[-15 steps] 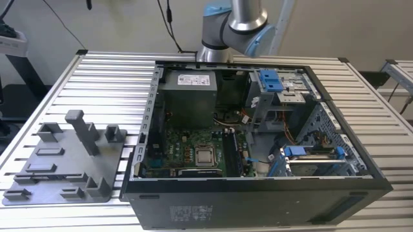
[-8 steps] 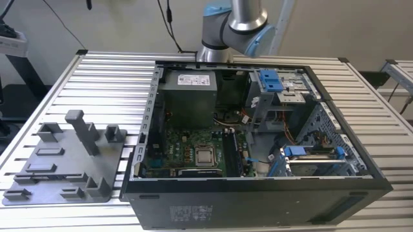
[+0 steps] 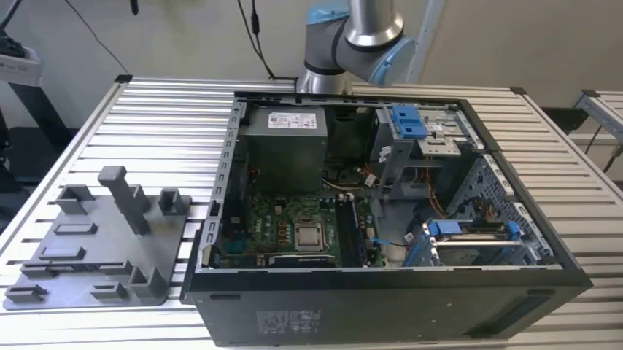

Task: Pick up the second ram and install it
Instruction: 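Pick up the second ram and move it above second insertion slot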

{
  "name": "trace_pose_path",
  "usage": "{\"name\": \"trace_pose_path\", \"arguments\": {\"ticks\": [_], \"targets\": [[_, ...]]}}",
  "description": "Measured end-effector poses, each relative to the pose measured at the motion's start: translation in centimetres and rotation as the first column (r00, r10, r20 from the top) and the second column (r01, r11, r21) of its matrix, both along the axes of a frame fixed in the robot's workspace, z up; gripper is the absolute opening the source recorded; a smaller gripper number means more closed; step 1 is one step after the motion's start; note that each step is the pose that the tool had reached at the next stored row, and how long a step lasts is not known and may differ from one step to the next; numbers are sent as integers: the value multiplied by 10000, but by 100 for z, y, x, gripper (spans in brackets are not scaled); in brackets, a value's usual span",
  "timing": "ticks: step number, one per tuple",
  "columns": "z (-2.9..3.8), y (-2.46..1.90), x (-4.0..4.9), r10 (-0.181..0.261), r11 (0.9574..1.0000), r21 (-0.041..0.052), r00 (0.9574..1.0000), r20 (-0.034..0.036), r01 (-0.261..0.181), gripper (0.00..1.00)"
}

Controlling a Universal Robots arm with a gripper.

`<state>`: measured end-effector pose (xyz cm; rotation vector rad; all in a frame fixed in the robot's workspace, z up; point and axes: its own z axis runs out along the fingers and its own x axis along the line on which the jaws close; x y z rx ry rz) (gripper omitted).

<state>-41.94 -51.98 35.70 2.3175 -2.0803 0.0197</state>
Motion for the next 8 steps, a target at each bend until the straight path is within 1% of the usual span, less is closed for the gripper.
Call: {"name": "trace_pose_path", "arguments": {"ticks": [1, 3, 4, 8], "targets": [[0, 0, 0, 0, 10000, -1, 10000, -1, 0, 47], [1, 0, 0, 0, 10000, -3, 10000, -1, 0, 47], [0, 0, 0, 1, 10000, -4, 10000, -1, -1, 53], [-4, 5, 0, -1, 10000, -24, 10000, -1, 1, 53]]}}
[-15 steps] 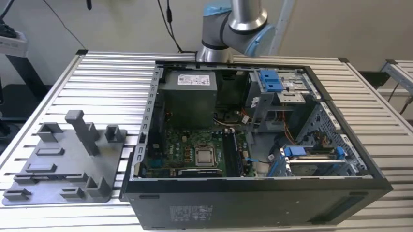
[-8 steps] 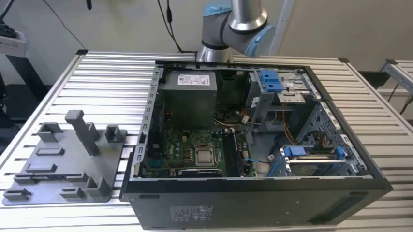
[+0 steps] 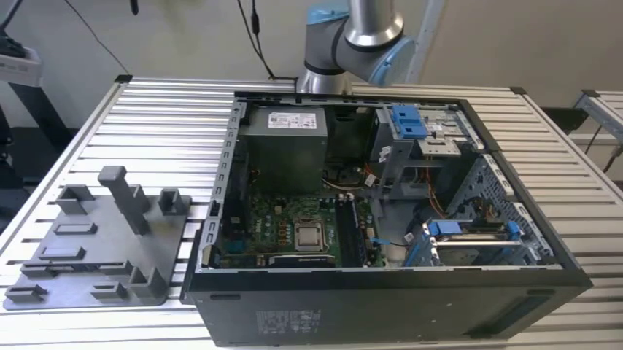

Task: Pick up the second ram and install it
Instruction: 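Pick up the second ram and move it above second insertion slot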

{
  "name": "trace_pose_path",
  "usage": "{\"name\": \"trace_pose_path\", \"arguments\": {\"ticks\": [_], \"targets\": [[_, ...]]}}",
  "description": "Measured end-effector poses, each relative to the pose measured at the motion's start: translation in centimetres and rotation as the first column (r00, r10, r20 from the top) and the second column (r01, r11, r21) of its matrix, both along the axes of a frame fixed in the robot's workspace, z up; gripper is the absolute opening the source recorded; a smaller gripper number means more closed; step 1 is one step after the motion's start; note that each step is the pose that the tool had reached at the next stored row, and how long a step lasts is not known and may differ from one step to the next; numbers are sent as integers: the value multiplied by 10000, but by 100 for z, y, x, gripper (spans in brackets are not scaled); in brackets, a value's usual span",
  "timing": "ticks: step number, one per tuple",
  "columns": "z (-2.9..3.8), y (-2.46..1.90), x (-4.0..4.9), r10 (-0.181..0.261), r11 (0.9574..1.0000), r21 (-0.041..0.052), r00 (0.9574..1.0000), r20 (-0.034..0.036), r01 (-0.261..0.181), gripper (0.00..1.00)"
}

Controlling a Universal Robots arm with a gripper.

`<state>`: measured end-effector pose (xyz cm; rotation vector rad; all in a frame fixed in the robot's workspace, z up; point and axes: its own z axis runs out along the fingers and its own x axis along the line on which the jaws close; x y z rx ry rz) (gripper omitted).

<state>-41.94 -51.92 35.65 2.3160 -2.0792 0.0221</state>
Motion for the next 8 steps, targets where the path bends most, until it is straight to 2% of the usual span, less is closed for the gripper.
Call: {"name": "trace_pose_path", "arguments": {"ticks": [5, 8], "targets": [[-50, 57, -1, -1, 10000, -9, 10000, 0, 1, 53], [-80, 63, 0, 0, 10000, -9, 10000, 0, 0, 53]]}}
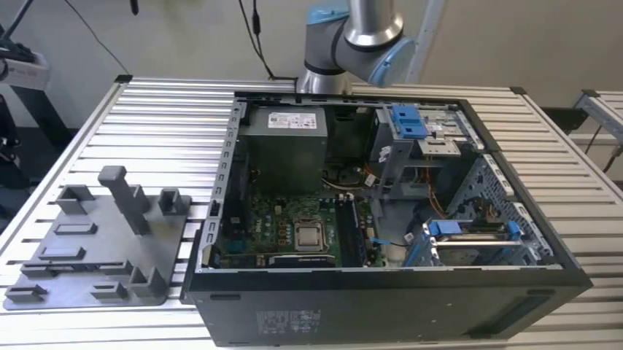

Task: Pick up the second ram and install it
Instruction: 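Pick up the second ram and move it above second insertion slot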

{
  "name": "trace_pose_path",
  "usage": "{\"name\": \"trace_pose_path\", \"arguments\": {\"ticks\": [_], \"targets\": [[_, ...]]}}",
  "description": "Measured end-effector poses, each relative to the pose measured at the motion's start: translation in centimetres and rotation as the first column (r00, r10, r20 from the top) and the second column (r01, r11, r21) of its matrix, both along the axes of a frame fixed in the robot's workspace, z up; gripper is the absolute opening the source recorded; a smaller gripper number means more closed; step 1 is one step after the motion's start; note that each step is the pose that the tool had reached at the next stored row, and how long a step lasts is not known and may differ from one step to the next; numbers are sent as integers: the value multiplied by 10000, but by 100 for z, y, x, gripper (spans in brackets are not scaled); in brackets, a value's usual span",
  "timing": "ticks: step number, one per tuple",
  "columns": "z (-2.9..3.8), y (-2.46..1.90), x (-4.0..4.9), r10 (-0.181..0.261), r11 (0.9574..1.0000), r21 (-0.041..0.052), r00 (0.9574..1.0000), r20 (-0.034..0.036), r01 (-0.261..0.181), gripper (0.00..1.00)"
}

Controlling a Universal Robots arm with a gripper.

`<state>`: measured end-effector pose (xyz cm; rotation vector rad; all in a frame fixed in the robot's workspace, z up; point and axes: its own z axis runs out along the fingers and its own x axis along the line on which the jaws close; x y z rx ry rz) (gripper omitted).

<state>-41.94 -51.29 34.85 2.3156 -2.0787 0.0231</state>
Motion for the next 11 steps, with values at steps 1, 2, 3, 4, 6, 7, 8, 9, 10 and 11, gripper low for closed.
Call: {"name": "trace_pose_path", "arguments": {"ticks": [1, 2, 3, 4, 6, 7, 8, 9, 10, 11], "targets": [[-8, 1, 0, 0, 10000, 1, 10000, 0, 0, 53], [-12, 1, -1, -1, 10000, 0, 10000, -1, 1, 53], [-15, 2, -1, -1, 10000, -1, 10000, -1, 1, 53], [-18, 2, 0, -1, 10000, -1, 10000, -1, 1, 53], [-23, 2, -1, -2, 10000, -1, 10000, -1, 2, 53], [-26, 3, -1, -1, 10000, 0, 10000, -1, 1, 53], [-28, 4, -1, -1, 10000, 0, 10000, 0, 1, 53], [-30, 4, -1, -1, 10000, 0, 10000, -1, 1, 53], [-33, 4, -1, -1, 10000, 0, 10000, -1, 1, 53], [-36, 4, 0, -1, 10000, 0, 10000, 0, 1, 53]]}}
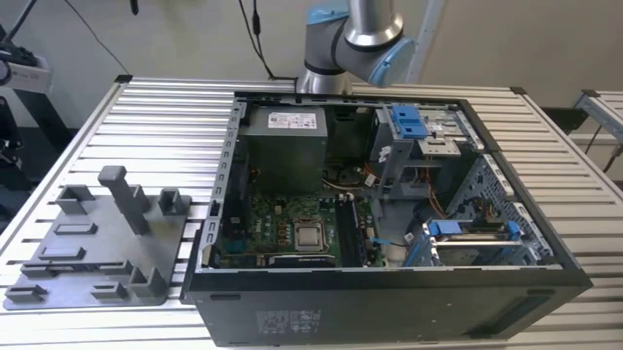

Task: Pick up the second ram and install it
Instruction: 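Pick up the second ram and move it above second insertion slot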

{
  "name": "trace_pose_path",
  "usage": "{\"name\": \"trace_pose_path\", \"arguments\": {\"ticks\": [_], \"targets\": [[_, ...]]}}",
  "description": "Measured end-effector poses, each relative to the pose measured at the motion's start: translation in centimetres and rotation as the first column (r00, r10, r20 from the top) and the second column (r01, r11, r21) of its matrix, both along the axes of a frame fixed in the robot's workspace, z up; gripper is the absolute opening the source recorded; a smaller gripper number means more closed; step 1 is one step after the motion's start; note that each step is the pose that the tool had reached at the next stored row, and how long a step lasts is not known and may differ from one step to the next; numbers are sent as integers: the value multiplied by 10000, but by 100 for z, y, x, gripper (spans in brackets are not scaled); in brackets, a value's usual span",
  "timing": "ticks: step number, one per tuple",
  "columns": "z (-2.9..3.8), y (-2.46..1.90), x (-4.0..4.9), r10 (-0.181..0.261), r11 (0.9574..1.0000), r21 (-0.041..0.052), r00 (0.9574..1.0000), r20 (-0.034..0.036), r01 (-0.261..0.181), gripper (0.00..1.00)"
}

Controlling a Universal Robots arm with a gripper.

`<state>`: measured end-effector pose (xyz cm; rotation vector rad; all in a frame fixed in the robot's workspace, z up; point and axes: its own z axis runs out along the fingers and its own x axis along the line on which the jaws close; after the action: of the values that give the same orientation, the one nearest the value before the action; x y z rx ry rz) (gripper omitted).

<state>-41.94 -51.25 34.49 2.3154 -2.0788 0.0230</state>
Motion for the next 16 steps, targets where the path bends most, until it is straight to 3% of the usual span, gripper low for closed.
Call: {"name": "trace_pose_path", "arguments": {"ticks": [16], "targets": [[-103, 2, 0, 0, 10000, 0, 10000, 0, 0, 53]]}}
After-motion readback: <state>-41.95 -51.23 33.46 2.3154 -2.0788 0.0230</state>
